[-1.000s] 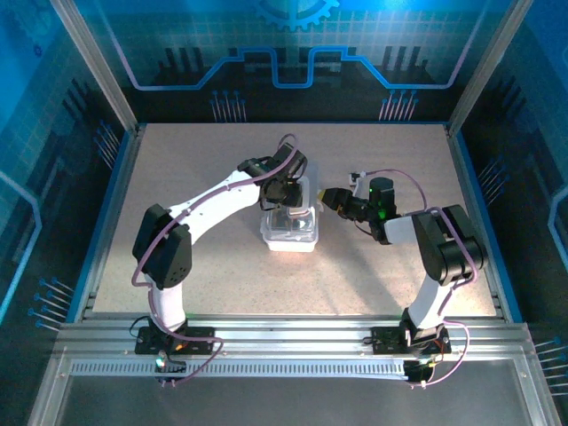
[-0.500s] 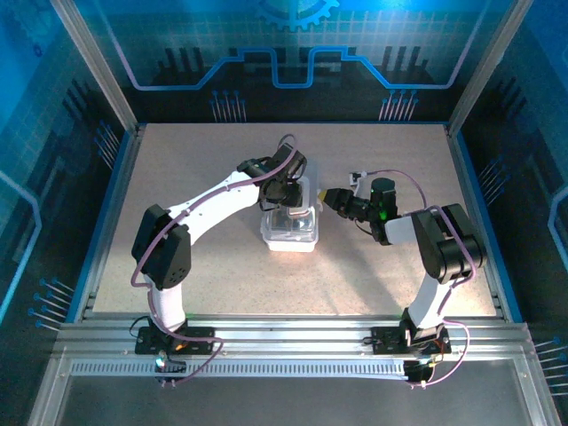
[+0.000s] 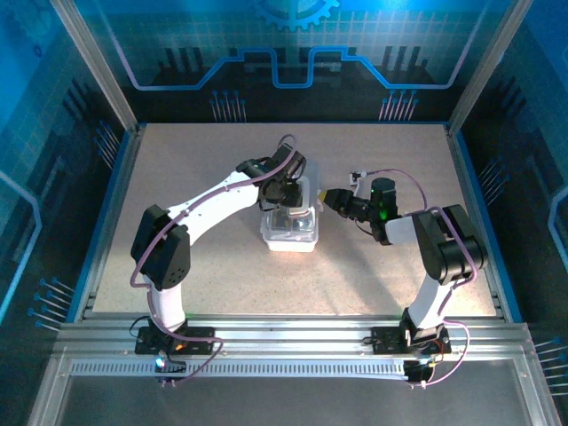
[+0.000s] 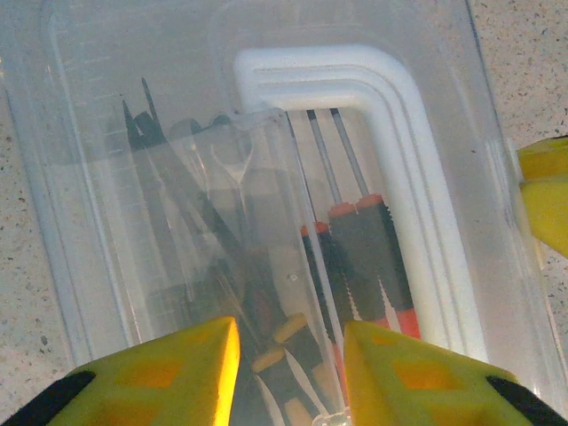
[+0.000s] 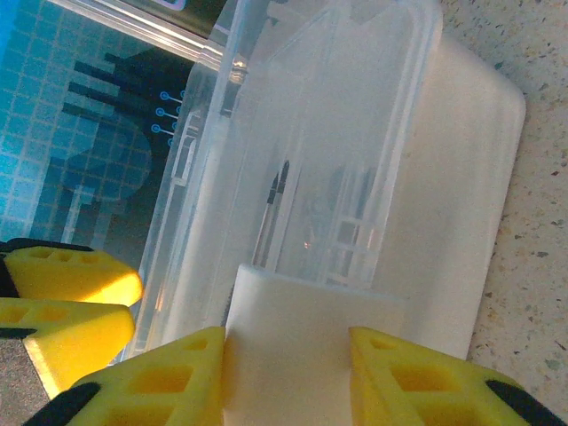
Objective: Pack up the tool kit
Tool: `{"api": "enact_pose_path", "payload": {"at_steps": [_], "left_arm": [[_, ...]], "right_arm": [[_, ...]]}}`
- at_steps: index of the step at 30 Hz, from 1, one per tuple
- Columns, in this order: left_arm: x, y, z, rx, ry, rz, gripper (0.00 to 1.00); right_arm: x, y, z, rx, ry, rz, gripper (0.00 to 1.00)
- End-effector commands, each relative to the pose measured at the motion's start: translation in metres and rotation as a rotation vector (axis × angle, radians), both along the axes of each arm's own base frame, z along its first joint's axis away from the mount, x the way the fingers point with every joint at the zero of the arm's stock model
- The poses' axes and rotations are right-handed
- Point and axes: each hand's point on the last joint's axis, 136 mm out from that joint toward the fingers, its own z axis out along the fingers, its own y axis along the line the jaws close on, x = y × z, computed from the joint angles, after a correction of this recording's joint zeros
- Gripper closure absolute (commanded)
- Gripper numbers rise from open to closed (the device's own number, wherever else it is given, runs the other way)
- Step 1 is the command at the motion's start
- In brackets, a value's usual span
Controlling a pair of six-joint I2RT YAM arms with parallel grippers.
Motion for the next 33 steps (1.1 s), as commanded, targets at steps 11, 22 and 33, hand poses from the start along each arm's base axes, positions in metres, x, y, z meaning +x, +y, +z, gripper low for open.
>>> {"api": "enact_pose_path", "payload": {"at_steps": [11,22,33], "left_arm": [[-0.060,0.016,-0.057,0.096,0.288,-0.067,0.63],[-0.060,0.016,-0.054,0.097,0.288,-0.075,0.63],[-0.060,0.012,-0.058,0.084,0.296,-0.083,0.63]], "right_arm": [[-0.021,0.000,-0.057,-0.069,0.176,0.000,0.64],[-0.023,-0.007,-0.056,-0.081,0.181,-0.004,0.64],[-0.015,0.006,-0.045,-0.016,0.155,0.019,0.64]]}}
